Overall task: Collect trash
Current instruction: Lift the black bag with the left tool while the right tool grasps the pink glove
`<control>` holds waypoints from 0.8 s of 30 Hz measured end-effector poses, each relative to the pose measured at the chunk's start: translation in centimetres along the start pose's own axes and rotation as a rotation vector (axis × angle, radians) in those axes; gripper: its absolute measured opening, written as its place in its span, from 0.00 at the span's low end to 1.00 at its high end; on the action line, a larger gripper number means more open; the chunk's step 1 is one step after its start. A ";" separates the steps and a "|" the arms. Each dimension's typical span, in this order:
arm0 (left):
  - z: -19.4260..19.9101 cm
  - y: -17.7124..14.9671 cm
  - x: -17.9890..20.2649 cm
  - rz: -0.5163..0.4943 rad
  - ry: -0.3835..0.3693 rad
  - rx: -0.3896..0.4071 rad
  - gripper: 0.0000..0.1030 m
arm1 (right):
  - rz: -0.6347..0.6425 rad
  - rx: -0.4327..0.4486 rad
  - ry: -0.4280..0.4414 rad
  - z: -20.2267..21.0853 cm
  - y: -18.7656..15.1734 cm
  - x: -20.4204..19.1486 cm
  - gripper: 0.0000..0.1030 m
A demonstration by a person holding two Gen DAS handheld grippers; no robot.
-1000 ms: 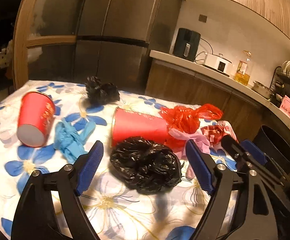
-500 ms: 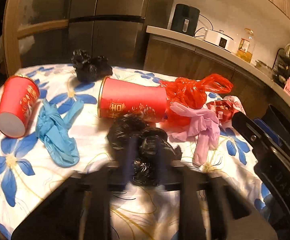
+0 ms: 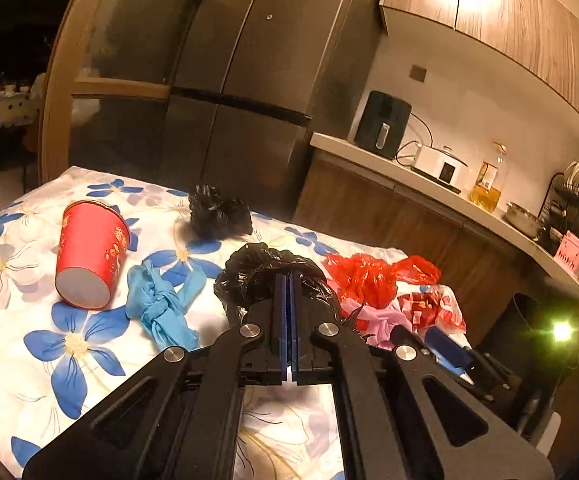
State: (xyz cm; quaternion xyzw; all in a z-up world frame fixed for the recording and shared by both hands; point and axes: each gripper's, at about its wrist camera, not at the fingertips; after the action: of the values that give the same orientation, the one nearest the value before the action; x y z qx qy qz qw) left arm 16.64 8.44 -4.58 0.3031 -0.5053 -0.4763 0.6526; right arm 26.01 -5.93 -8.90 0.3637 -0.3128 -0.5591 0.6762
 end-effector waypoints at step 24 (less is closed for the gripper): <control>-0.2 0.2 0.0 -0.013 0.028 -0.017 0.01 | 0.021 -0.015 0.049 1.4 -0.2 0.4 0.02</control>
State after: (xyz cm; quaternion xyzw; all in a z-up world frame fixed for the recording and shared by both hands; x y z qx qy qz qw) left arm 16.89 8.45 -4.45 0.3074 -0.4902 -0.4804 0.6591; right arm 24.84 -6.50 -8.28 0.3692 -0.2957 -0.5453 0.6921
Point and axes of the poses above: each gripper's, at about its wrist camera, not at the fingertips, and z roughly against the way its jaws point, x to its right, y to its top, and after that the axes turned 14 degrees about -y, right-handed
